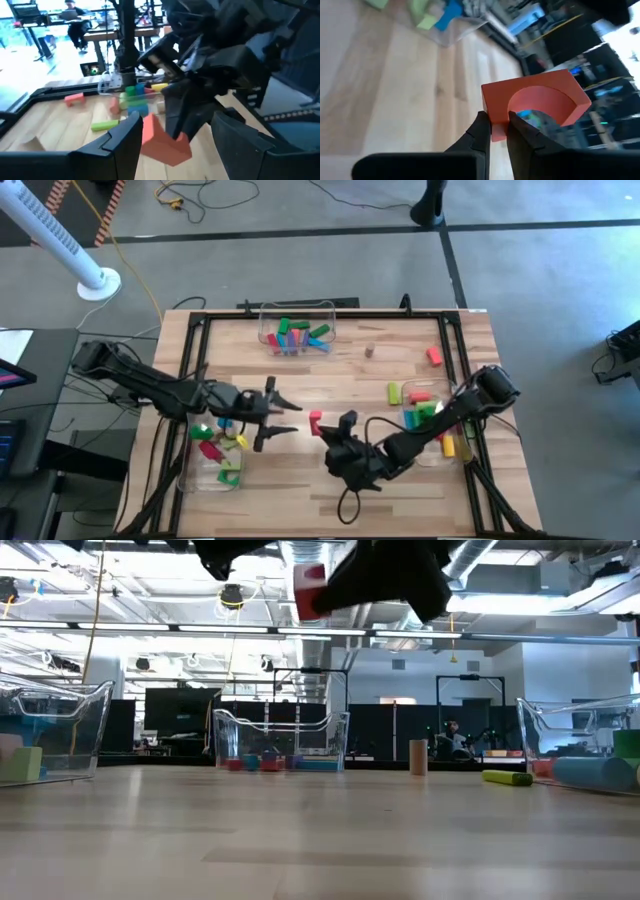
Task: Sort blocks by size
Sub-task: Put the orange arc block into the left transparent bin
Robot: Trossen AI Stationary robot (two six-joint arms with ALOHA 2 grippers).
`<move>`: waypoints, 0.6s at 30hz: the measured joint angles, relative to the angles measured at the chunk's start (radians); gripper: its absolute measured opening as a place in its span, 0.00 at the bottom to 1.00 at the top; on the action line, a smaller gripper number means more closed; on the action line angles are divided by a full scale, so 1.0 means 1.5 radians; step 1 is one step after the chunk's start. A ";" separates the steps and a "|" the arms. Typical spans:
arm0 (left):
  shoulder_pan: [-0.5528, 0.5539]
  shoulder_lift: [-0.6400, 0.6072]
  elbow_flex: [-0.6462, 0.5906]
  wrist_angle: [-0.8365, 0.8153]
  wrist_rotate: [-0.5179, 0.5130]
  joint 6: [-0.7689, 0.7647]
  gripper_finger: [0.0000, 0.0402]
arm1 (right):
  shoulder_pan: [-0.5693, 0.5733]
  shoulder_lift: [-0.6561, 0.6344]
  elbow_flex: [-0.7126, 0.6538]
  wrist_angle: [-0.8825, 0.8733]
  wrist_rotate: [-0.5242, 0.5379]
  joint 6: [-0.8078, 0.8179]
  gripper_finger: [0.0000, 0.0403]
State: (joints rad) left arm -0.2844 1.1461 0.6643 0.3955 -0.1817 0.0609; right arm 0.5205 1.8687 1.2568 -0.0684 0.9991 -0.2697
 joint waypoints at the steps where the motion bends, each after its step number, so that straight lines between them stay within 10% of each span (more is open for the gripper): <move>1: 0.009 0.000 0.000 0.004 0.011 -0.010 0.56 | 0.004 0.000 0.000 0.012 0.016 -0.013 0.17; 6: 0.053 0.000 0.000 0.021 0.122 -0.076 0.56 | 0.016 0.000 0.000 0.059 0.084 -0.085 0.17; 18: 0.088 0.000 0.000 0.044 0.128 -0.137 0.61 | 0.036 0.000 0.000 0.214 0.103 -0.254 0.17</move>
State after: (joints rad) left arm -0.1529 1.1461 0.6643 0.4618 0.0101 -0.1449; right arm 0.5746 1.8687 1.2568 0.2529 1.1534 -0.6500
